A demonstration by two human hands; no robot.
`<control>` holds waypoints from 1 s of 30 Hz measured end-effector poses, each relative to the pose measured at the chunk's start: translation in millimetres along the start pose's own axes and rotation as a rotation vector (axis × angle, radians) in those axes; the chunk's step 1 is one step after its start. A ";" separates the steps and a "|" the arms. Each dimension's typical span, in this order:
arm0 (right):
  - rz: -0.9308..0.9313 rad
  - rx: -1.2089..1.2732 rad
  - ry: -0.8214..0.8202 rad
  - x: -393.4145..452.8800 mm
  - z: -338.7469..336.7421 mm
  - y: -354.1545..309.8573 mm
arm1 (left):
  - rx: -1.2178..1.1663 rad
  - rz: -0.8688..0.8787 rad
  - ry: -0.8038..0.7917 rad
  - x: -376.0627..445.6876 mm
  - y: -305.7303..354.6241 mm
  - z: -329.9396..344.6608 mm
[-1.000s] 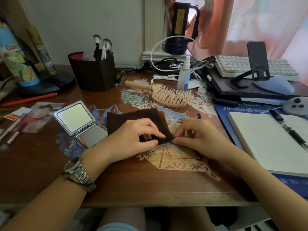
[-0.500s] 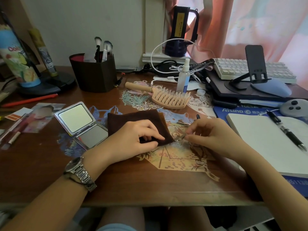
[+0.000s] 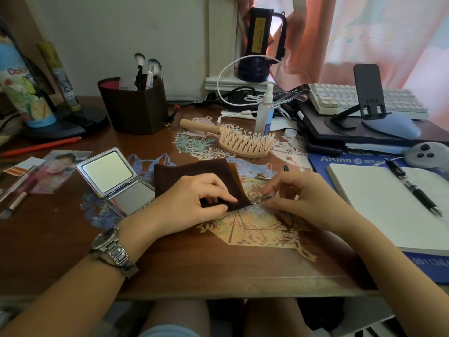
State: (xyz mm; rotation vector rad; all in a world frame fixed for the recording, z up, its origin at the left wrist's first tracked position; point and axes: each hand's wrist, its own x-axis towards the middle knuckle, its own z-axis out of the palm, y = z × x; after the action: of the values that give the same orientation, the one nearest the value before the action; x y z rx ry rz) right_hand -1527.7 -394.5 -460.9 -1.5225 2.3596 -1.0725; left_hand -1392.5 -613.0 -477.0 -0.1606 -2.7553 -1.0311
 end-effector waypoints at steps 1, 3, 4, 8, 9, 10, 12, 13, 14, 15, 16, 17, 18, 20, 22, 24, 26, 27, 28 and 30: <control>0.002 -0.009 0.004 -0.2 -0.5 0.4 | 0.000 0.000 0.000 0.1 0.1 -0.1; 0.019 -0.024 0.011 -0.8 -2.7 0.8 | -0.001 0.000 -0.002 0.0 0.5 -0.3; 0.031 -0.029 0.018 -1.6 -4.4 1.1 | -0.001 0.002 -0.002 0.0 0.4 -0.3; 0.093 -0.059 0.037 -5.9 -11.7 5.0 | -0.010 0.000 -0.001 -0.1 -0.3 -0.2; 0.108 -0.082 0.036 -6.7 -12.7 6.0 | -0.007 -0.001 -0.002 0.0 -0.3 -0.2; 0.117 -0.112 0.037 -7.0 -13.3 6.9 | -0.002 -0.001 -0.003 0.2 -0.4 -0.2; 0.109 -0.169 0.046 -6.9 -13.2 7.9 | 0.003 0.003 -0.005 0.3 -0.3 -0.4; 0.099 -0.193 0.050 -6.7 -12.7 8.2 | 0.002 0.004 -0.006 0.2 -0.1 -0.5; 0.089 -0.217 0.051 -6.4 -12.2 8.2 | 0.001 0.003 -0.007 0.3 0.1 -0.5; 0.084 -0.243 0.047 -6.1 -11.8 8.7 | 0.002 0.000 -0.009 0.2 0.2 -0.6; 0.082 -0.269 0.042 -5.8 -11.6 9.5 | 0.004 -0.002 -0.009 0.2 0.2 -0.6; 0.080 -0.291 0.040 -5.6 -11.2 10.4 | 0.005 -0.003 -0.009 0.2 0.3 -0.5; 0.079 -0.305 0.041 -5.5 -11.2 11.2 | 0.006 -0.004 -0.009 0.2 0.3 -0.6; 0.072 -0.320 0.054 -5.2 -10.3 11.4 | 0.004 -0.005 -0.008 0.1 0.4 -0.5; 0.071 -0.348 0.071 -4.7 -9.0 11.3 | 0.000 -0.005 -0.006 -0.1 0.5 -0.4; 0.093 -0.386 0.085 -4.4 -8.5 11.7 | -0.001 -0.002 -0.003 -0.3 0.6 -0.3; 0.105 -0.413 0.106 -4.4 -8.9 12.8 | -0.001 -0.002 -0.004 -0.5 0.9 -0.3; 0.107 -0.422 0.117 -4.6 -8.9 13.3 | 0.001 -0.002 -0.005 -0.5 1.1 -0.2; 0.108 -0.425 0.125 -4.5 -9.0 13.0 | 0.003 -0.002 -0.006 -0.4 1.1 -0.2; 0.106 -0.429 0.139 -4.5 -8.3 13.0 | 0.004 0.002 -0.004 -0.4 1.4 -0.5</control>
State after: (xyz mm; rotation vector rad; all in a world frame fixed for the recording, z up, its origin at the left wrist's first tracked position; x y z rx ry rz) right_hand -1539.1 -383.6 -464.0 -1.4556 2.8729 -0.6975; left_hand -1391.8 -612.3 -475.8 -0.1646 -2.7606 -1.0260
